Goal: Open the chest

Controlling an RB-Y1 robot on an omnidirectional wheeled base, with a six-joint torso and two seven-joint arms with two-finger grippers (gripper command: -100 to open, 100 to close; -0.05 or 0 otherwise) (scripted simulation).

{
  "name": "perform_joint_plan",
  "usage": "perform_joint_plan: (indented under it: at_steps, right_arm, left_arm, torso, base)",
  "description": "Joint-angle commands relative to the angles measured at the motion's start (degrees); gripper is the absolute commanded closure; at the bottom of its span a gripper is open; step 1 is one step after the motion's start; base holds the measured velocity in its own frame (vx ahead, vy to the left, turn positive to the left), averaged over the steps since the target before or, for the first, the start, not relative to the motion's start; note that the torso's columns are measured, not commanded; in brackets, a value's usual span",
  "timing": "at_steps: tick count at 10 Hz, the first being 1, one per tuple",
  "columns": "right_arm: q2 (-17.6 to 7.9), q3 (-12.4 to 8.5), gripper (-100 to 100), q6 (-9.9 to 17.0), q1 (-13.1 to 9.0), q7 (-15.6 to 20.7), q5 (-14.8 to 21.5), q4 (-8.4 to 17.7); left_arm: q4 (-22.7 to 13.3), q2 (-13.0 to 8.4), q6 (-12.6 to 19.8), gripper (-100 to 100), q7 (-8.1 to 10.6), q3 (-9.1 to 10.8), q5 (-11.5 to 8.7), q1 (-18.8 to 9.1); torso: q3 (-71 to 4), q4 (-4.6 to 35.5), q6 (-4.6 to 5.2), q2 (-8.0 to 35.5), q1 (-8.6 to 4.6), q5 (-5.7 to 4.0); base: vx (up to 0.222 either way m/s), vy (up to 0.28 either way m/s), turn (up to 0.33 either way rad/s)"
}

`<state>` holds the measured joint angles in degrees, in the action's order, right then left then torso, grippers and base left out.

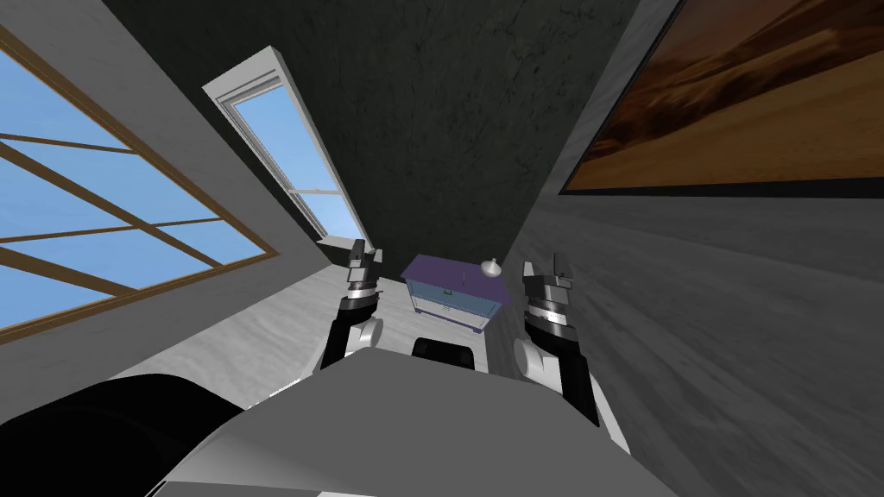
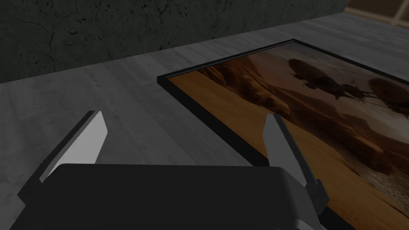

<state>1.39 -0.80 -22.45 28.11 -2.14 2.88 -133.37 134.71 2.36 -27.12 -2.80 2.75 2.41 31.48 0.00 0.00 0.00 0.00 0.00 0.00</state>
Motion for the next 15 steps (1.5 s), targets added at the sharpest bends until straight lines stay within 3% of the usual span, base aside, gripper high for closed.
perform_joint_plan:
  at_steps: [1, 9, 10, 11, 14, 15]
  right_arm:
    - [0.0, 0.0, 0, 0.0, 0.0, 0.0, 0.0, 0.0]
    - [0.0, 0.0, 0, -0.01, 0.0, 0.0, 0.0, -0.02]
    - [-1.95, 0.3, -100, 0.87, -0.16, 0.01, 0.86, 0.65]
    - [-3.34, 0.6, -100, 1.76, -0.33, 0.02, 1.73, 1.33]
    - [-7.16, 2.04, -100, 5.8, -1.11, 0.06, 5.9, 4.57]
    - [-7.16, 2.04, -100, 6.01, -1.11, 0.06, 5.9, 4.57]
  left_arm:
    - [0.0, 0.0, 0.0, 0, 0.0, 0.0, 0.0, 0.0]
    - [0.02, 0.0, -0.01, 0, 0.0, 0.0, 0.0, 0.0]
    - [0.02, 0.0, -0.01, 0, 0.0, 0.0, 0.0, 0.0]
    - [0.0, 0.0, 0.0, 0, 0.0, 0.0, 0.0, 0.0]
    - [-0.01, 0.0, 0.0, 0, 0.0, 0.0, 0.0, 0.0]
    - [-0.01, 0.0, 0.0, 0, 0.0, 0.0, 0.0, 0.0]
  torso:
    - [-4.67, 2.35, 0.0, 2.32, 0.0, 0.0]
    - [-70.73, 35.37, 0.0, 35.39, 0.0, 0.0]
    - [-79.19, 39.6, 0.0, 39.62, 0.0, 0.0]
    - [-83.14, 41.49, -0.01, 41.54, 0.02, 0.0]
    - [-84.57, 42.26, 0.0, 42.26, 0.03, 0.01]
    - [-84.57, 42.28, 0.0, 42.27, 0.04, 0.01]
  base:
    - [0.0, 0.0, 0.0]
    - [0.0, 0.0, 0.0]
    - [0.008, 0.008, 0.031]
    - [0.003, 0.017, 0.057]
    - [0.005, 0.028, 0.069]
    - [0.005, 0.028, 0.039]
